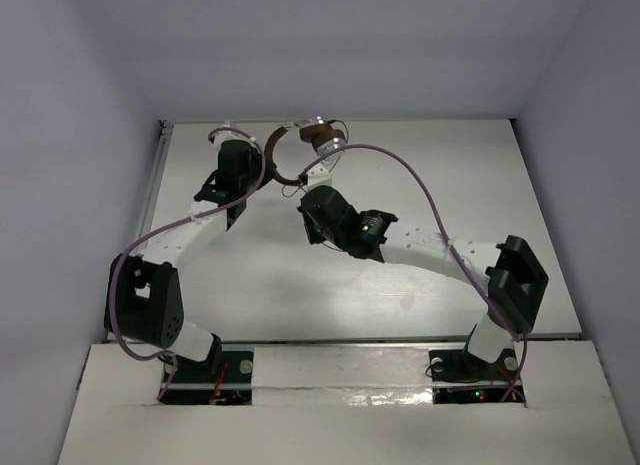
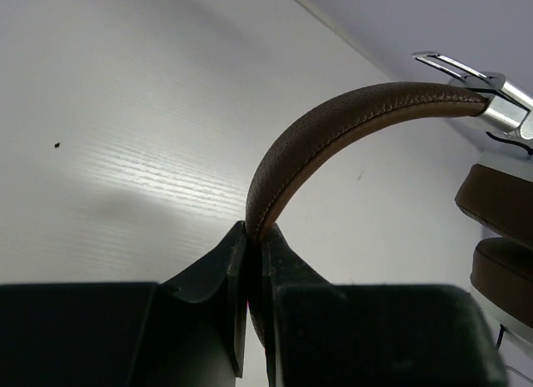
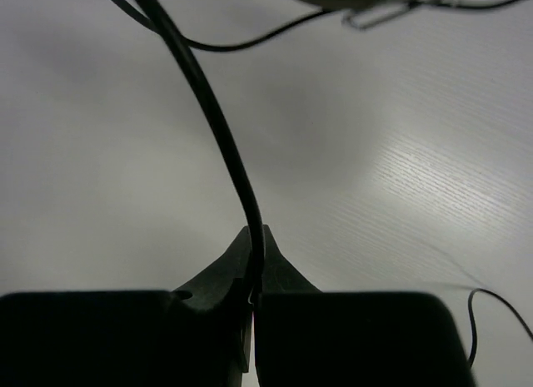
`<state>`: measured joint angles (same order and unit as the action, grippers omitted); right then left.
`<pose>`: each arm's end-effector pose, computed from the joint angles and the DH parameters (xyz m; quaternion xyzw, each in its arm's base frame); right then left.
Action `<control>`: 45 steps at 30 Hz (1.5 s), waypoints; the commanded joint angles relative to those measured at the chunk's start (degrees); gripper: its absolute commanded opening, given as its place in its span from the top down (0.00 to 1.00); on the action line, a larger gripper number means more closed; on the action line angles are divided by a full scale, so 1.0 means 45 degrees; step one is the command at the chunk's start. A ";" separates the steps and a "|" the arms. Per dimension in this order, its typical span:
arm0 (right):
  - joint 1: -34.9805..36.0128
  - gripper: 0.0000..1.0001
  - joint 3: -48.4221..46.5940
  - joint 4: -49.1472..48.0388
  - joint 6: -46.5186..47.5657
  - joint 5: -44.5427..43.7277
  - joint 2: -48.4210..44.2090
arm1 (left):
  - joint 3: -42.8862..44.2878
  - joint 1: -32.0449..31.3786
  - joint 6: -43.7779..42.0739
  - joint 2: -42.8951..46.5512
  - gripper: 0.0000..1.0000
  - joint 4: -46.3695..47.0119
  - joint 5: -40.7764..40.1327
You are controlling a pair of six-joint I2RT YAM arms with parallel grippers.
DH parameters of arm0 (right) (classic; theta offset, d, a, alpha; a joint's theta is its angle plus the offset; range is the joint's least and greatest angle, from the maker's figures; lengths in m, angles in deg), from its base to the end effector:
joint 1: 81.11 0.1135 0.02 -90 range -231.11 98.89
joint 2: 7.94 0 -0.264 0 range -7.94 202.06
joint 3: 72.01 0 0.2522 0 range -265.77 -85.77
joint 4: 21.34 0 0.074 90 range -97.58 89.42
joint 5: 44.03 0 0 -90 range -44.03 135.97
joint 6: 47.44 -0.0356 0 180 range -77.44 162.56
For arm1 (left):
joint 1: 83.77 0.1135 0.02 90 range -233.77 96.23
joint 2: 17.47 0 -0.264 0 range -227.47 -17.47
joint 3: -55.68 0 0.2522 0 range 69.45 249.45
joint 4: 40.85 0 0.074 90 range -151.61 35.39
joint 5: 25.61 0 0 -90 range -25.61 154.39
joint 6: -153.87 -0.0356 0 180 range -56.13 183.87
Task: Wrap the headphones
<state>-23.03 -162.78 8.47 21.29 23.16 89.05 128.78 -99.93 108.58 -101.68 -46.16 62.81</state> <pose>0.2175 0.3231 0.2854 -0.1907 0.8572 0.1483 0.4549 0.3326 -0.0953 0.2966 -0.2055 0.7740 -0.2938 0.5219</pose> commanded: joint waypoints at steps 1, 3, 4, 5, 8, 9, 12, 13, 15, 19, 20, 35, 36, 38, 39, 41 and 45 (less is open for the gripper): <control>0.0100 1.00 -0.0776 0.1177 0.0626 0.0361 -0.0537 | 0.0781 -0.0742 -0.1262 0.0352 1.00 0.0213 -0.2126; 0.0100 1.00 -0.1010 0.1664 0.0802 0.0168 -0.0635 | 0.0800 -0.1152 -0.1690 0.0431 1.00 -0.0001 -0.2691; 0.0100 1.00 -0.1050 0.1783 0.0841 -0.0047 -0.0713 | 0.0703 -0.1154 -0.1790 0.0469 1.00 -0.0234 -0.2830; 0.0100 1.00 -0.1011 0.1842 0.0938 -0.0242 -0.0791 | 0.0567 -0.1154 -0.1849 0.0644 1.00 -0.0275 -0.2909; 0.0100 1.00 -0.0952 0.2154 0.1173 -0.1004 -0.1123 | 0.0117 -0.1154 -0.2141 0.1035 1.00 -0.0334 -0.2910; 0.0100 1.00 -0.0933 0.2252 0.1251 -0.1354 -0.1220 | 0.0097 -0.1154 -0.2220 0.1114 1.00 -0.0431 -0.2910; 0.0100 1.00 -0.0952 0.2389 0.1447 -0.1979 -0.1475 | 0.0077 -0.1154 -0.2552 0.1523 1.00 -0.0764 -0.2755; 0.0100 1.00 -0.0991 0.2389 0.1486 -0.2098 -0.1533 | 0.0077 -0.1154 -0.2649 0.1621 1.00 -0.0899 -0.2715; 0.0100 1.00 -0.1050 0.2409 0.1642 -0.2449 -0.1709 | 0.0174 -0.1154 -0.2922 0.1875 1.00 -0.1114 -0.2637; -0.0133 1.00 -0.1362 0.2409 0.1935 -0.2997 -0.1905 | 0.0233 -0.1270 -0.3333 0.2149 1.00 -0.1701 -0.2344; -0.0134 1.00 -0.1537 0.2409 0.2071 -0.3095 -0.1924 | 0.0233 -0.1271 -0.3372 0.2130 1.00 -0.1817 -0.2208; -0.1111 1.00 -0.2867 0.1863 0.3457 -0.3740 -0.2081 | 0.0352 -0.3028 -0.4778 0.1992 1.00 -0.4358 -0.2500; -0.1266 1.00 -0.2886 0.1727 0.3536 -0.3856 -0.2081 | 0.0293 -0.3029 -0.4798 0.2032 1.00 -0.4358 -0.2325; -0.1598 1.00 -0.2808 0.1551 0.3847 -0.3916 -0.2119 | 0.0137 -0.3145 -0.4896 0.2148 1.00 -0.4494 -0.2227; -0.1599 1.00 -0.2769 0.1337 0.3965 -0.3955 -0.2139 | 0.0078 -0.3146 -0.5051 0.2207 1.00 -0.4494 -0.2013; -0.1930 1.00 -0.2459 0.0946 0.4471 -0.4091 -0.2237 | -0.0155 -0.3146 -0.5169 0.2460 1.00 -0.4397 -0.1797; -0.2281 1.00 -0.2106 0.0147 0.5079 -0.4364 -0.2121 | -0.0158 -0.3146 -0.5540 0.2541 1.00 -0.4337 -0.0667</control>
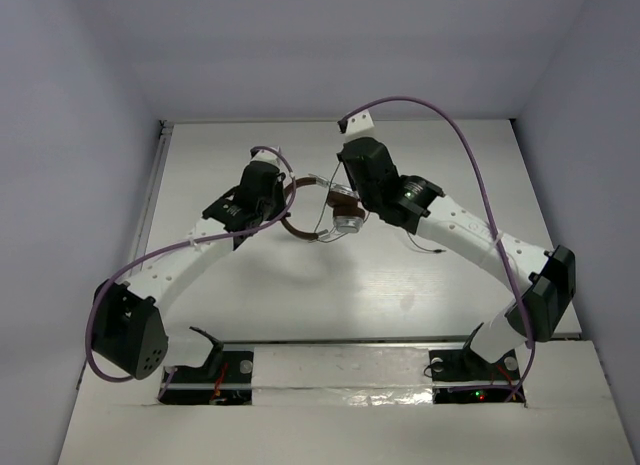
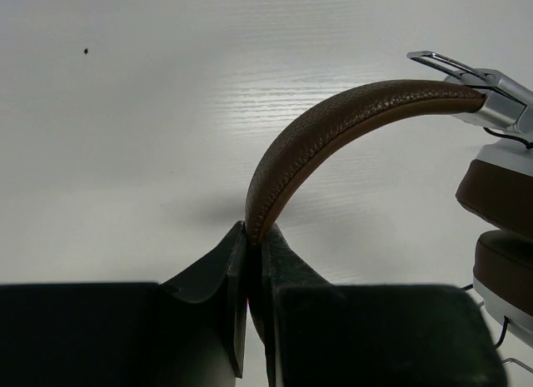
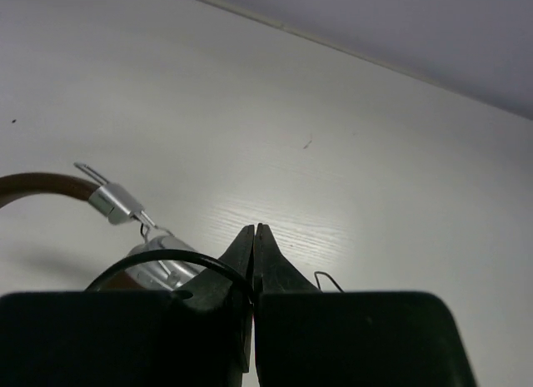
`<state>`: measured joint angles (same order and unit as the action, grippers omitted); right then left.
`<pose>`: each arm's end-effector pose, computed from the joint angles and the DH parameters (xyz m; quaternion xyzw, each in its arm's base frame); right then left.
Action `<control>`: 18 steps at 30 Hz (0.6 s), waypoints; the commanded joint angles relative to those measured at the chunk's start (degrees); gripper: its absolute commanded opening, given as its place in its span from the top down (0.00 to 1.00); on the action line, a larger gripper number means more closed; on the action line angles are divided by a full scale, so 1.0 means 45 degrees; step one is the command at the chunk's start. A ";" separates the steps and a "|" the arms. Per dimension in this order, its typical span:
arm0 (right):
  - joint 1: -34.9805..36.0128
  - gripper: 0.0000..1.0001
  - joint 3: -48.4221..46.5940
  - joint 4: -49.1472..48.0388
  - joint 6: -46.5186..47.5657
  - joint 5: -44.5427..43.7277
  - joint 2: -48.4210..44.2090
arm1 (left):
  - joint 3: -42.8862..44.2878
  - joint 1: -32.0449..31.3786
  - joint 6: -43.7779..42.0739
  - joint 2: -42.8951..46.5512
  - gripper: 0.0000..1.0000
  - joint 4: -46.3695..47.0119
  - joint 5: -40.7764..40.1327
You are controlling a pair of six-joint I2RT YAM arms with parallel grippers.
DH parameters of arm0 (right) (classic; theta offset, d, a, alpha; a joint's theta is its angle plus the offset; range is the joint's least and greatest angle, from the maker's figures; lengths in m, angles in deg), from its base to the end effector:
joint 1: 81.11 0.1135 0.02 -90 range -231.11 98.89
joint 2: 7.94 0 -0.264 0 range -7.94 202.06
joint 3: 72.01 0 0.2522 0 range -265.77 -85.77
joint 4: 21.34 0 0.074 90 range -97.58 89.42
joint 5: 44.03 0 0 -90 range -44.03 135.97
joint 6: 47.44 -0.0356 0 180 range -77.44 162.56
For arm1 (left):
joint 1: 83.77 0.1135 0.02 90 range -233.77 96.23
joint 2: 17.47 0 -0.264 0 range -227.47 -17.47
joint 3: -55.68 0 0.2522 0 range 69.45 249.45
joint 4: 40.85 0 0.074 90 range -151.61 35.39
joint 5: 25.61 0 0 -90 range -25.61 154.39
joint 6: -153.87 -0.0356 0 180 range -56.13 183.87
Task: Wrap the headphones
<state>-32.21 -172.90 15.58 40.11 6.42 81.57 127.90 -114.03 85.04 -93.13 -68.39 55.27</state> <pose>0.2515 0.2538 0.3835 -0.1481 0.8027 -0.0405 0.5763 0.2619 -0.1463 0.2980 0.0297 0.8679 -0.1507 0.4724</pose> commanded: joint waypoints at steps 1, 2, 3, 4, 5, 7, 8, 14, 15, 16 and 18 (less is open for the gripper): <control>-0.0243 1.00 0.0144 -0.1493 0.0937 -0.0625 -0.0381 | 0.0037 -0.0130 -0.0503 0.0641 1.00 0.0524 0.1128; -0.0571 1.00 0.0125 -0.1552 0.0898 -0.0567 -0.0323 | -0.0040 -0.0131 -0.0563 0.0641 1.00 0.0504 0.1226; -0.0710 1.00 0.0086 -0.1746 0.0859 -0.0335 -0.0283 | -0.0080 -0.0131 -0.0641 0.0622 1.00 0.0484 0.1440; -0.0711 1.00 0.0047 -0.1806 0.0820 -0.0158 -0.0225 | -0.0099 -0.0266 -0.0719 0.0621 1.00 0.0446 0.1519; -0.0866 1.00 0.0027 -0.1922 0.0801 -0.0040 -0.0205 | -0.0158 -0.0268 -0.0778 0.0602 1.00 0.0426 0.1617; -0.0868 1.00 -0.0205 -0.2119 0.0839 0.0058 -0.0108 | -0.0178 -0.0384 -0.0856 0.0505 1.00 0.0310 0.1774; -0.0868 1.00 -0.0343 -0.2119 0.0859 0.0116 -0.0010 | -0.0158 -0.0385 -0.0914 0.0369 1.00 0.0250 0.1774; -0.0868 1.00 -0.1494 -0.2041 0.0799 0.1075 -0.0166 | 0.0076 -0.0949 -0.0935 -0.0296 1.00 0.0113 0.1676; -0.0984 1.00 -0.1613 -0.2002 0.0858 0.0958 -0.0069 | 0.0076 -0.1106 -0.0935 -0.0316 1.00 0.0133 0.1734; -0.0985 1.00 -0.1691 -0.2021 0.0956 0.0725 -0.0010 | 0.0076 -0.1107 -0.0954 -0.0335 1.00 0.0152 0.1735; -0.1140 1.00 -0.1692 -0.2196 0.1054 0.0722 0.0127 | 0.0076 -0.1264 -0.0973 -0.0336 1.00 0.0191 0.1754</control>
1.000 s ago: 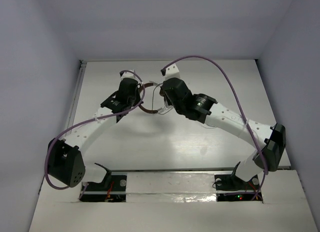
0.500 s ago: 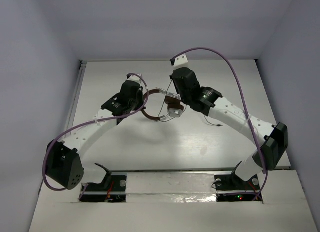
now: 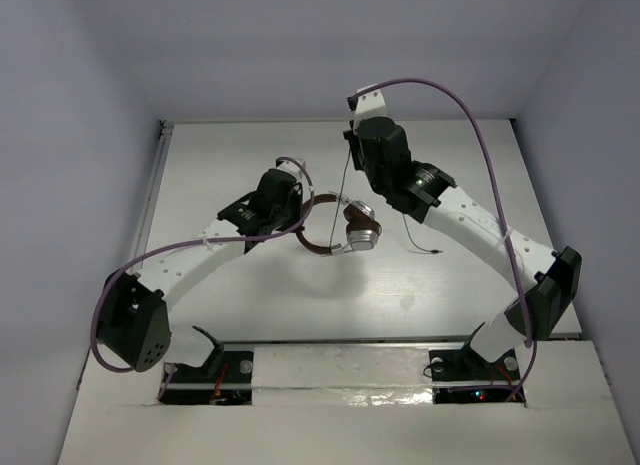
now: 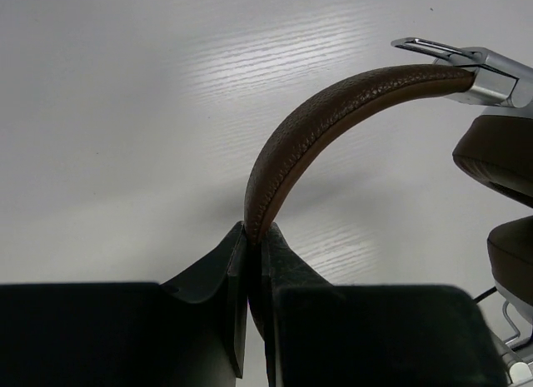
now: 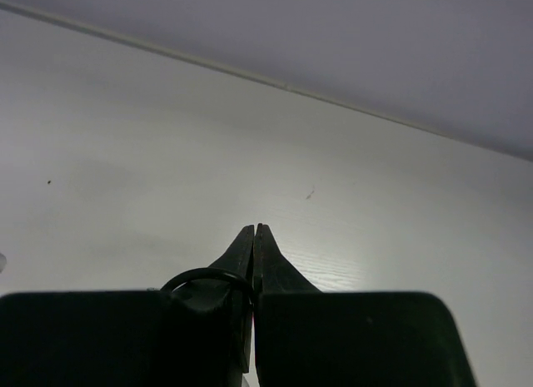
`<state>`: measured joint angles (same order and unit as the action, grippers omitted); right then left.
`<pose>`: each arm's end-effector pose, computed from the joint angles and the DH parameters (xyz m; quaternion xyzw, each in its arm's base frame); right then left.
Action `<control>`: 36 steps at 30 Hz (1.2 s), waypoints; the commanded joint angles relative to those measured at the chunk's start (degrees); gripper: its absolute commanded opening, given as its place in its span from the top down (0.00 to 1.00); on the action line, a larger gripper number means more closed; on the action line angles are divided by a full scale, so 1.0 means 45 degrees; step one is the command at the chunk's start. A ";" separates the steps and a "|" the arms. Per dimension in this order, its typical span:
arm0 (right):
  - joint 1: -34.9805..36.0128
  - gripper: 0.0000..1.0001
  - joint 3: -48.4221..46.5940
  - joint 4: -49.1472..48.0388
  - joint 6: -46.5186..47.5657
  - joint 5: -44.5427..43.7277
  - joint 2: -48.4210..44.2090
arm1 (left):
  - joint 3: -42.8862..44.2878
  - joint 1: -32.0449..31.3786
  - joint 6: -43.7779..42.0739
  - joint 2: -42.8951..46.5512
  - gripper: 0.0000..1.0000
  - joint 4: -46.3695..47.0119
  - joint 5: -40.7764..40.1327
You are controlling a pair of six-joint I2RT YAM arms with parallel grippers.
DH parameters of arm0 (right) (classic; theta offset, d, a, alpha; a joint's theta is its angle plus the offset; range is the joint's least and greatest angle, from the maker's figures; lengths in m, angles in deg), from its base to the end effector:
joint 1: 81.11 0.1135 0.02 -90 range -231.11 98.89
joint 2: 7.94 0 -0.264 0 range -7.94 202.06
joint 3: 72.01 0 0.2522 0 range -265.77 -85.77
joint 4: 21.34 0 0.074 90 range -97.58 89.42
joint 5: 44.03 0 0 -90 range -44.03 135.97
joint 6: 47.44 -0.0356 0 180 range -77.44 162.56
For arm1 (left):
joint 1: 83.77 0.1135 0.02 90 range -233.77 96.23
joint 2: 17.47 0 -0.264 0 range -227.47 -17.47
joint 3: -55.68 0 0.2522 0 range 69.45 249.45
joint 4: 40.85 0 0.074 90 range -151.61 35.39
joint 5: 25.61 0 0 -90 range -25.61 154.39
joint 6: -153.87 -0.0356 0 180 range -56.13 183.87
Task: Wrap the headphones
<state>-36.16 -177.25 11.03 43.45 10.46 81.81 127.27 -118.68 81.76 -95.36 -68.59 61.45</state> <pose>0.2697 0.2400 0.4150 -0.1306 0.7753 -0.0143 0.6177 0.2520 -0.1737 0.2826 0.1187 0.8749 -0.1882 0.4302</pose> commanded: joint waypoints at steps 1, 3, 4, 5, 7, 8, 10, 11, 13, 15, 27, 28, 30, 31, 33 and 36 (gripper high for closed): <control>-0.0262 1.00 -0.0609 -0.1283 0.0292 -0.0195 0.0074 | 0.0198 -0.0345 -0.0245 0.0179 1.00 0.0235 0.0419; -0.0573 1.00 0.0090 -0.1808 0.0175 -0.0390 -0.0004 | 0.0061 -0.0346 -0.0226 0.0510 1.00 0.0332 0.0594; -0.0575 1.00 0.0404 -0.1947 0.0078 -0.0410 -0.0178 | 0.0022 -0.0346 -0.0187 0.0666 1.00 0.0410 0.0633; -0.0787 1.00 0.0640 -0.1987 -0.0175 -0.0275 -0.0277 | 0.0041 -0.0346 -0.0148 0.0938 1.00 0.0449 0.1020; -0.0946 1.00 0.1420 -0.2142 -0.0683 -0.0060 -0.0549 | 0.0099 -0.0346 -0.0070 0.1155 1.00 0.0450 0.1316; -0.0946 1.00 0.1752 -0.2279 -0.0859 -0.0040 -0.0667 | 0.0177 -0.0346 -0.0011 0.1311 1.00 0.0450 0.1453; -0.1100 1.00 0.2435 -0.2515 -0.1055 0.0096 -0.0843 | 0.0256 -0.0346 0.0028 0.1468 1.00 0.0528 0.1707; -0.1102 1.00 0.2593 -0.2457 -0.1327 0.0097 -0.0979 | 0.0333 -0.0346 0.0086 0.1604 1.00 0.0528 0.1727; -0.1335 1.00 0.3060 -0.2436 -0.1641 0.0368 -0.1214 | 0.0393 -0.0229 0.0106 0.1683 1.00 0.0586 0.2000; -0.1472 1.00 0.3452 -0.2689 -0.2049 0.0662 -0.1624 | 0.0432 -0.0112 0.0126 0.1839 1.00 0.0625 0.2408; -0.1960 1.00 0.5368 -0.3432 -0.3223 0.1854 -0.2622 | 0.0139 0.1607 0.0321 0.2561 1.00 0.1366 0.4983; -0.1961 1.00 0.5504 -0.3491 -0.3224 0.2049 -0.2544 | 0.0158 0.1742 0.0341 0.2620 1.00 0.1484 0.5163; -0.1961 1.00 0.5680 -0.3724 -0.3224 0.2245 -0.2387 | 0.0334 0.1744 0.0244 0.2660 1.00 0.1466 0.5727; -0.1961 1.00 0.5797 -0.3803 -0.3224 0.2497 -0.2348 | 0.0373 0.1744 0.0263 0.2640 1.00 0.1485 0.5925; -0.1961 1.00 0.5973 -0.3998 -0.3205 0.2908 -0.2328 | 0.0432 0.1996 0.0340 0.2679 1.00 0.1601 0.6721; -0.2078 1.00 0.6285 -0.4719 -0.3185 0.3767 -0.2426 | 0.0412 0.2542 0.0633 0.2660 1.00 0.2050 0.7894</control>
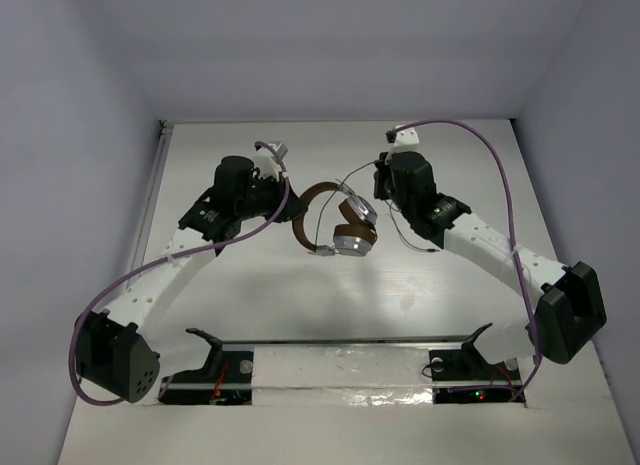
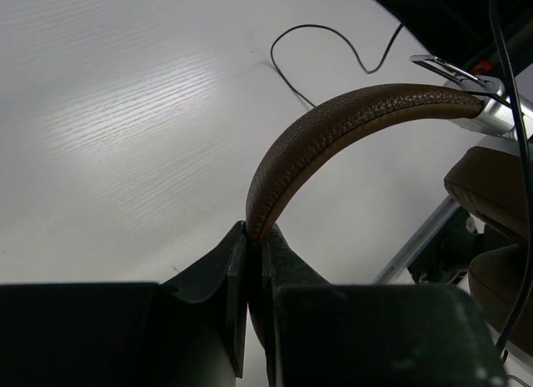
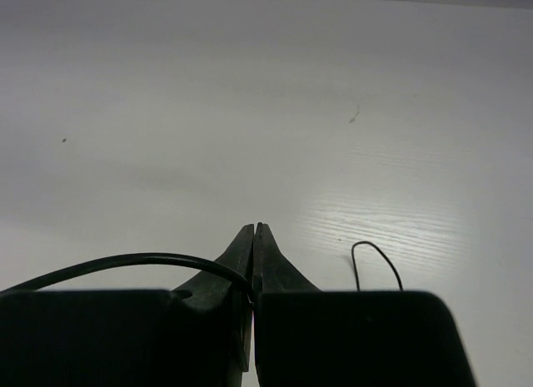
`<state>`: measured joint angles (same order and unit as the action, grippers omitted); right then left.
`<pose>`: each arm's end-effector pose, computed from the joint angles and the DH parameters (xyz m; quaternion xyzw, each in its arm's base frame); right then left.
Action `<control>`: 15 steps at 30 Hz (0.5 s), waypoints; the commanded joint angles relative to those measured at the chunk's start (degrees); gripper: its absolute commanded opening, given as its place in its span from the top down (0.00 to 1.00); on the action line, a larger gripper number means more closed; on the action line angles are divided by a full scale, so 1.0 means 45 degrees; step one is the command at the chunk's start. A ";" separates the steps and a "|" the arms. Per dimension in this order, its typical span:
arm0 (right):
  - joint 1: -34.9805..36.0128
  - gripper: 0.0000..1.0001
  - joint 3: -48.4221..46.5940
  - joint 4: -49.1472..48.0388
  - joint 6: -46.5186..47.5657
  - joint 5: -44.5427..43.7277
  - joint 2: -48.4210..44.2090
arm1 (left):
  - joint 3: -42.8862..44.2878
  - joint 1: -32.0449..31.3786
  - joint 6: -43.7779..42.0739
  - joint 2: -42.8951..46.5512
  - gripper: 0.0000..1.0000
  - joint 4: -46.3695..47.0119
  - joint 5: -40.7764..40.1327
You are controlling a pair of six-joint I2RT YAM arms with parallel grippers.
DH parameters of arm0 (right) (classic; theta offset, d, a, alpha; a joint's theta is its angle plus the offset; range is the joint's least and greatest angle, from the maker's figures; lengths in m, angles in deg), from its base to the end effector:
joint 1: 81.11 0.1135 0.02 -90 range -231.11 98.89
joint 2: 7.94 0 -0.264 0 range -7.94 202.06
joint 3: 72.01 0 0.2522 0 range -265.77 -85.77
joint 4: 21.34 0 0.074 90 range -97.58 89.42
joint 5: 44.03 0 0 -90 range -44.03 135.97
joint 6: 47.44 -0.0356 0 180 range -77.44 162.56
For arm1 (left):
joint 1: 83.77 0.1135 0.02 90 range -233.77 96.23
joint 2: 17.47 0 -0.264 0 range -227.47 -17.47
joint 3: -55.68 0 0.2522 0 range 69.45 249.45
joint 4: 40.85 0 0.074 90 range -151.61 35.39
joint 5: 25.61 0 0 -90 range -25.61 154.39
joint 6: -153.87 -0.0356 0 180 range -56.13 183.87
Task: Wrap the headphones
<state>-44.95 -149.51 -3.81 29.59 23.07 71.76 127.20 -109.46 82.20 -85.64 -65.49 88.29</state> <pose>0.2708 0.1808 0.3275 -0.0492 0.8081 0.0868 0.5805 0.2397 -0.1313 0.3346 0.1684 0.7985 -0.3654 0.4478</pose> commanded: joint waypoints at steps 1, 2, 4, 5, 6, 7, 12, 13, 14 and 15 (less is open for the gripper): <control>-0.0126 1.00 0.0239 -0.1540 -0.0086 0.1489 -0.0231 | 0.0408 0.0611 0.0595 0.0518 1.00 0.1516 0.2128; -0.0126 1.00 0.0433 -0.1618 -0.0125 0.1726 -0.0231 | 0.0427 0.0612 0.0653 0.0537 1.00 0.1595 0.2382; -0.0243 1.00 0.0765 -0.1892 -0.0280 0.2214 -0.0250 | 0.0524 0.0962 0.0829 0.0596 1.00 0.1712 0.2657; -0.0243 1.00 0.0767 -0.1989 -0.0281 0.2352 -0.0308 | 0.0524 0.0963 0.0926 0.0615 1.00 0.1733 0.2638; -0.0243 1.00 0.1057 -0.2242 -0.0475 0.2547 -0.0444 | 0.0621 0.1137 0.0985 0.0635 1.00 0.1733 0.2541; -0.0243 1.00 0.1196 -0.2399 -0.0573 0.2935 -0.0542 | 0.0680 0.1294 0.1083 0.0674 1.00 0.1733 0.2482; -0.0243 1.00 0.2036 -0.3803 -0.0925 0.4401 -0.0778 | 0.1499 0.1413 0.1318 0.0557 1.00 0.1733 0.2268; -0.0243 1.00 0.2250 -0.4097 -0.0926 0.5332 -0.0739 | 0.1675 0.1413 0.1318 0.0538 1.00 0.1655 0.2248; -0.0243 1.00 0.2426 -0.4467 -0.0907 0.5902 -0.0681 | 0.1870 0.1413 0.1337 0.0479 1.00 0.1577 0.2189; -0.0243 1.00 0.2563 -0.5128 -0.0964 0.6353 -0.0583 | 0.2317 0.1413 0.1337 0.0460 1.00 0.1480 0.2092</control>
<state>-45.80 -139.20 -16.57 26.27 42.51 70.12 131.38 -103.25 85.91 -85.18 -63.13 95.86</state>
